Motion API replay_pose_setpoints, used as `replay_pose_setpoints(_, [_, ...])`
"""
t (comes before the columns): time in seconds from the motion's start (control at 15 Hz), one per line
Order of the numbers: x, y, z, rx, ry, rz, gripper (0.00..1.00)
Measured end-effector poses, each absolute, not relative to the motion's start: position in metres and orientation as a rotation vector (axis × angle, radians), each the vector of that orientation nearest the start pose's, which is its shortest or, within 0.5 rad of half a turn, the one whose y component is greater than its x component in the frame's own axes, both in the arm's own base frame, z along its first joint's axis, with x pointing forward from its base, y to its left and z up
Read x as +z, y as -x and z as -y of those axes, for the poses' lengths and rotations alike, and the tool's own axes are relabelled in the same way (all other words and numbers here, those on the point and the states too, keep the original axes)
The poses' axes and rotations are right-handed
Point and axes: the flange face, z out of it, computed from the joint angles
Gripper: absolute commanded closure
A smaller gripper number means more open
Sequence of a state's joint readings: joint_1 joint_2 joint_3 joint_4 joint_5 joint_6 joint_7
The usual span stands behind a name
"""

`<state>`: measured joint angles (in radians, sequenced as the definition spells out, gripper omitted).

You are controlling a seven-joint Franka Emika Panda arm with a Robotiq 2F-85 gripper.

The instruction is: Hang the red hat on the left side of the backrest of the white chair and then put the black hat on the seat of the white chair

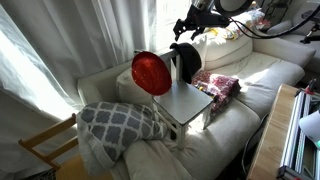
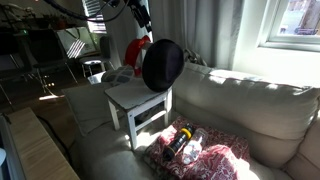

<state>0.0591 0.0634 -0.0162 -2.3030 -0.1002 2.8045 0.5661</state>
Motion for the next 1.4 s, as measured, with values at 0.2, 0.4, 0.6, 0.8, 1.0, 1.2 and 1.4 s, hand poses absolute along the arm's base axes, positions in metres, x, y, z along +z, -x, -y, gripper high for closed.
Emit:
replay_pose_setpoints(0.2, [0.352,-0.567,-0.001,-0.620,2.929,-0.563,0.00])
replay_pose_setpoints(0.4, [0.340,-0.582,0.020,-0.604,2.917,-0.463,0.00])
replay_pose_setpoints(0.6, [0.342,-0.596,0.049,-0.636,2.868,-0.408,0.00])
replay_pose_setpoints(0.8, [0.351,-0.603,0.062,-0.679,2.837,-0.396,0.00])
replay_pose_setpoints(1.0, [0.351,-0.604,0.060,-0.682,2.835,-0.388,0.00])
replay_pose_setpoints(1.2, [0.354,-0.604,0.075,-0.690,2.823,-0.344,0.00])
replay_pose_setpoints(1.4, [0.357,-0.603,0.103,-0.632,2.802,-0.250,0.00])
